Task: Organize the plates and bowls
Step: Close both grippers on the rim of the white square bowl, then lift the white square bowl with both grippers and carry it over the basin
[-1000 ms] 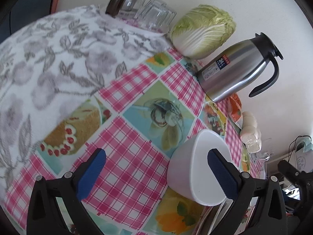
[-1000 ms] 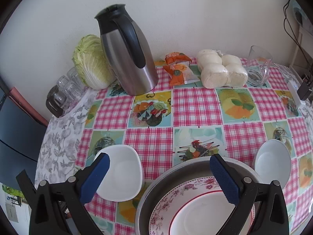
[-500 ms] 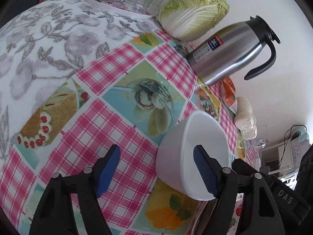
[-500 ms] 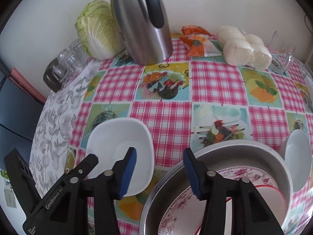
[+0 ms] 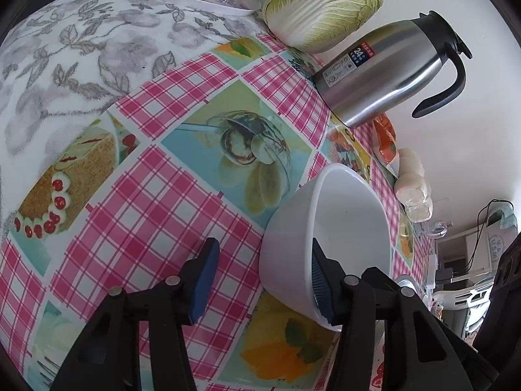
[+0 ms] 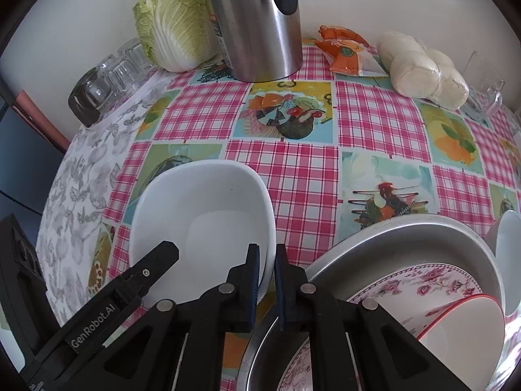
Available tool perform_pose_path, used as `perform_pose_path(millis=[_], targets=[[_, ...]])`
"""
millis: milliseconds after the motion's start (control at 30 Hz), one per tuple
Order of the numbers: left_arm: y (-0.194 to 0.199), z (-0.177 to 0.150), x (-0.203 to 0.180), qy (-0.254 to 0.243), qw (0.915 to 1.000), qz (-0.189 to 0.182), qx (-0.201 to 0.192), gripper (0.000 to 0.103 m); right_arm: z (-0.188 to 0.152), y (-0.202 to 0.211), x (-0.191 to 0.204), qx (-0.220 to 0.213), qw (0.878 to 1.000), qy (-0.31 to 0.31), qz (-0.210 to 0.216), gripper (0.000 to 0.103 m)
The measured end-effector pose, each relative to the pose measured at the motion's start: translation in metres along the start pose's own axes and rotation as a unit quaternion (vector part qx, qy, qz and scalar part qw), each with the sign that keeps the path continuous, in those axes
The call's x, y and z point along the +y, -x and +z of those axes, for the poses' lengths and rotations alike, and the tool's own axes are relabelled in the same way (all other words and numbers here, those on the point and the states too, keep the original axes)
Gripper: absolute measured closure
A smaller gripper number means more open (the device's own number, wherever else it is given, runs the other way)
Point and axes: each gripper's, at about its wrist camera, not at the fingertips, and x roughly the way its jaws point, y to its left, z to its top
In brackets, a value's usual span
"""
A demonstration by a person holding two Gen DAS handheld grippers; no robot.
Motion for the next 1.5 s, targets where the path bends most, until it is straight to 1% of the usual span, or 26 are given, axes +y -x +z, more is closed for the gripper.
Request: perform_pose_path(millis=[67, 133, 200, 367, 533, 733, 833, 900, 1033, 1233, 1367, 1500], targets=[[0.001, 0.000, 0.000, 0.001, 1.0000, 0.004, -0.002, 0.051, -0.001, 0.000, 0.004, -0.002, 1.000, 0.012, -0.006, 0.093], [0.003, 0.000, 0.002, 0.006, 1.0000, 0.005, -0.006, 0.054, -0.002, 0.000, 0.005, 0.000, 1.000, 0.013, -0.001, 0.093], [0.005, 0.001, 0.005, 0.012, 0.9999, 0.007, -0.011, 0.058, -0.004, 0.001, 0.007, 0.001, 1.000, 0.018, 0.001, 0.093], [0.007, 0.002, 0.013, 0.023, 0.9995, 0.015, -0.017, 0.065, -0.006, 0.000, 0.018, 0.002, 0.999, 0.039, 0.007, 0.093], [0.007, 0.001, 0.018, 0.032, 0.9992, 0.009, -0.021, 0.069, -0.007, -0.002, 0.027, -0.003, 0.998, 0.058, -0.001, 0.093], [0.007, 0.001, 0.018, 0.033, 0.9991, 0.004, -0.025, 0.073, -0.009, -0.010, 0.028, 0.005, 0.999, 0.049, 0.000, 0.091], [0.005, 0.001, 0.018, 0.038, 0.9990, -0.001, -0.024, 0.077, -0.011, -0.013, 0.026, 0.010, 0.999, 0.036, 0.004, 0.090], [0.006, 0.000, 0.017, 0.038, 0.9990, 0.000, -0.024, 0.082, -0.012, -0.013, 0.027, 0.014, 0.999, 0.030, 0.006, 0.090], [0.011, 0.000, 0.018, 0.036, 0.9989, 0.013, -0.026, 0.085, -0.017, -0.010, 0.031, 0.015, 0.999, 0.035, 0.006, 0.090], [0.026, 0.001, 0.020, 0.031, 0.9989, 0.014, -0.032, 0.085, -0.024, -0.004, 0.035, 0.014, 0.999, 0.032, 0.018, 0.090], [0.037, -0.002, 0.010, 0.019, 0.9987, 0.019, -0.042, 0.085, -0.024, 0.009, 0.035, -0.002, 0.999, 0.032, 0.023, 0.091], [0.048, -0.006, -0.003, 0.014, 0.9984, 0.012, -0.054, 0.085, -0.022, 0.028, 0.033, -0.025, 0.999, 0.037, 0.021, 0.090]])
